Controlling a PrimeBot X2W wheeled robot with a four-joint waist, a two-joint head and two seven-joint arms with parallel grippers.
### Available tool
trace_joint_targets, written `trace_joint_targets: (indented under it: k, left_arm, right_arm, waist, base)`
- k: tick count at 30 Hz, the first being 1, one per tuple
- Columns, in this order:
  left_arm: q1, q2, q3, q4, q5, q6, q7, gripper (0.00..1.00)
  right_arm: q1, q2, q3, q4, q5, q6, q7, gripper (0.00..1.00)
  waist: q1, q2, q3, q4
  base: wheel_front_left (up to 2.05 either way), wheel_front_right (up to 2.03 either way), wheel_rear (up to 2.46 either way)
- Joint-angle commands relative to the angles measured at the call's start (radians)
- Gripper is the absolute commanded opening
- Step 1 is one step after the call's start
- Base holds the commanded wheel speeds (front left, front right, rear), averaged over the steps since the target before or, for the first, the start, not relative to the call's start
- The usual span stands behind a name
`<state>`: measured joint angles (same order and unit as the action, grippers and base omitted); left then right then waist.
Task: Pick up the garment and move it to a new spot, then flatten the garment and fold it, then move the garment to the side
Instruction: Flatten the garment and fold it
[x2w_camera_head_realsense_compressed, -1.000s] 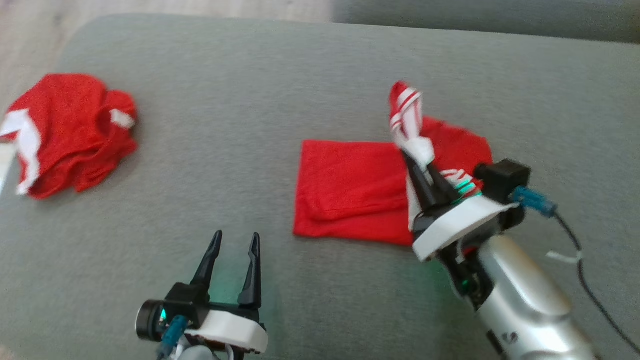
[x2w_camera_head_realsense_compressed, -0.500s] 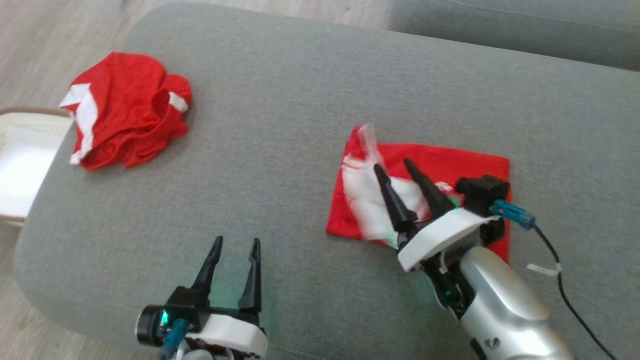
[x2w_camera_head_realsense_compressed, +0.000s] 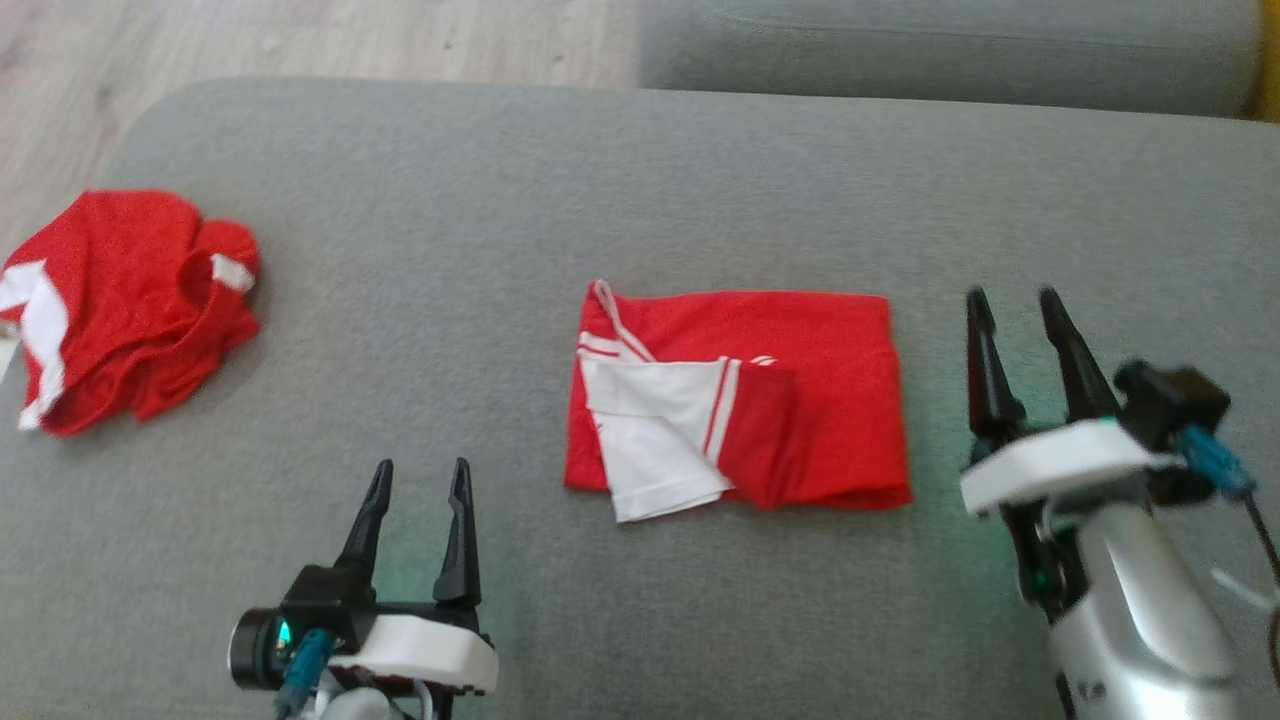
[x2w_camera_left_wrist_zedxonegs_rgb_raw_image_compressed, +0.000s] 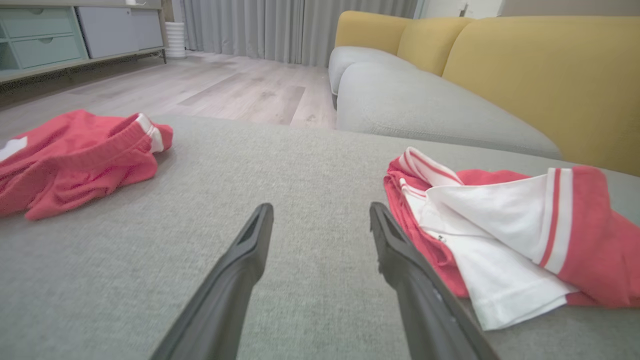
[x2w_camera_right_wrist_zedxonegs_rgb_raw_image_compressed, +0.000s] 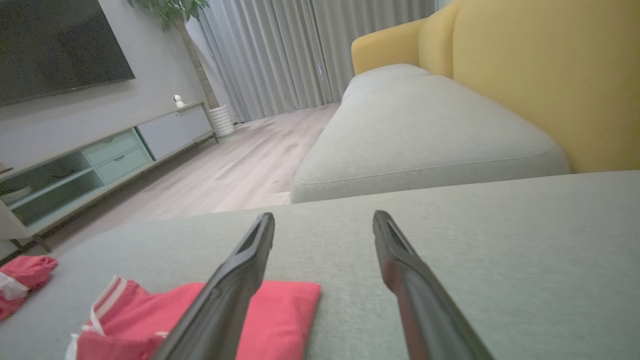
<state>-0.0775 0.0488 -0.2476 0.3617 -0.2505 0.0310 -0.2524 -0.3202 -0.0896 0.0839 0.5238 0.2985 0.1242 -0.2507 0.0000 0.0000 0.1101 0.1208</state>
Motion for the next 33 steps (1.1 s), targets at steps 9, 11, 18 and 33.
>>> trace_joint_targets:
  k: [9,11,18,33]
  left_arm:
    - [0.041,0.001,0.093,-0.043,0.04,0.0,-0.009,1.0]
    - [0.058,0.001,0.1,-0.045,0.041,-0.002,-0.009,1.0]
    - [0.074,0.001,0.095,-0.049,0.034,0.0,-0.009,1.0]
    - [0.033,0.001,0.019,-0.056,-0.004,0.006,-0.009,1.0]
  right_arm:
    - [0.136,0.036,-0.057,-0.07,-0.11,0.007,-0.011,1.0]
    - [0.156,0.038,-0.057,-0.07,-0.117,0.007,-0.011,1.0]
    - [0.175,0.039,-0.05,-0.07,-0.098,0.007,-0.011,1.0]
    - [-0.004,0.039,0.143,0.12,0.0,0.007,-0.006,0.0]
  waist:
    - [0.0,0.0,-0.06,-0.055]
    - [0.0,0.0,-0.066,-0.057]
    - [0.0,0.0,-0.075,-0.055]
    - [0.0,0.0,-0.009,0.07]
  base:
    - [0.0,0.0,0.0]
    - [0.0,0.0,0.0]
    - [0.0,0.0,0.0]
    - [0.0,0.0,0.0]
